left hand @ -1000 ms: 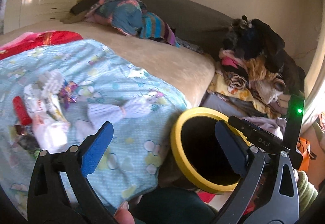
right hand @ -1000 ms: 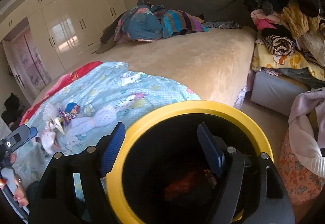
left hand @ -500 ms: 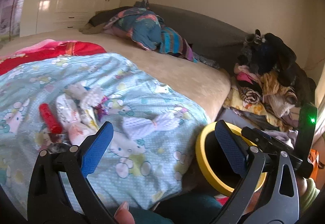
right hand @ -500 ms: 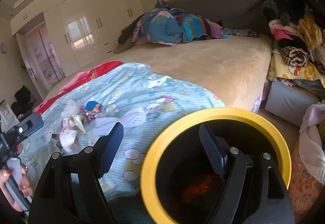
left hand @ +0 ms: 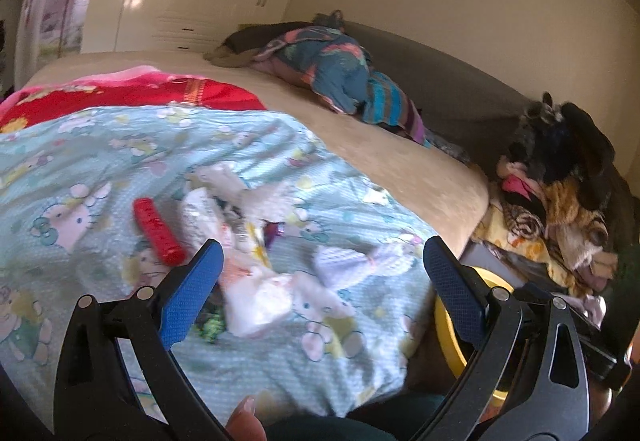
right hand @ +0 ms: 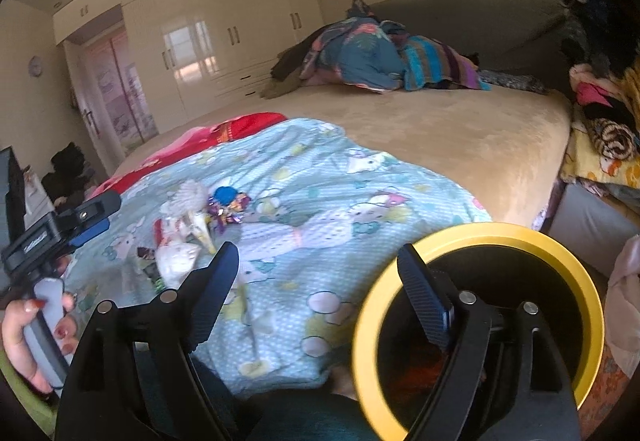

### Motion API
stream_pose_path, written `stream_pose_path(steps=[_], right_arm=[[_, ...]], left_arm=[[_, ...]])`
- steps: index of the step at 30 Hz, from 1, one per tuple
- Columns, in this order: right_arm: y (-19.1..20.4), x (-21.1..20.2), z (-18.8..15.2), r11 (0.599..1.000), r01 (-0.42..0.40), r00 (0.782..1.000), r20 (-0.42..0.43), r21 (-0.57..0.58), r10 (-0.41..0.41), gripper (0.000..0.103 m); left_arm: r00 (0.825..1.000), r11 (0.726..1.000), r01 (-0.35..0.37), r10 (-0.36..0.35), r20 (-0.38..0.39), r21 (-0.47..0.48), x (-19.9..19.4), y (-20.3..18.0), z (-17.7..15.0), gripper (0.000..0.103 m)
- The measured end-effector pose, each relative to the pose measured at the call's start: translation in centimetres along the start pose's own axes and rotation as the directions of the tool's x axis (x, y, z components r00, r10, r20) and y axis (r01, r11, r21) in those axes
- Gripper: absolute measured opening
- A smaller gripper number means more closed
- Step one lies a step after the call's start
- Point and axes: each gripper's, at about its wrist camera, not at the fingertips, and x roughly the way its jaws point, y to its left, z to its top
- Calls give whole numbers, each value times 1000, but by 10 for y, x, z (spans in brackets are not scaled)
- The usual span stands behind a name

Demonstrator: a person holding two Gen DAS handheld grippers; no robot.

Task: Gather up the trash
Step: 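Move both grippers back over the trash on the quilt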

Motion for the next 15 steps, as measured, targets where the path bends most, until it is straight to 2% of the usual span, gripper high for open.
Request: stream_pose_path(steps=[15], right_arm=[[76, 29, 3, 981, -135, 990, -54, -136, 128, 82]], left_arm=[[993, 985, -110, 114, 26, -132, -12, 73, 12, 92]])
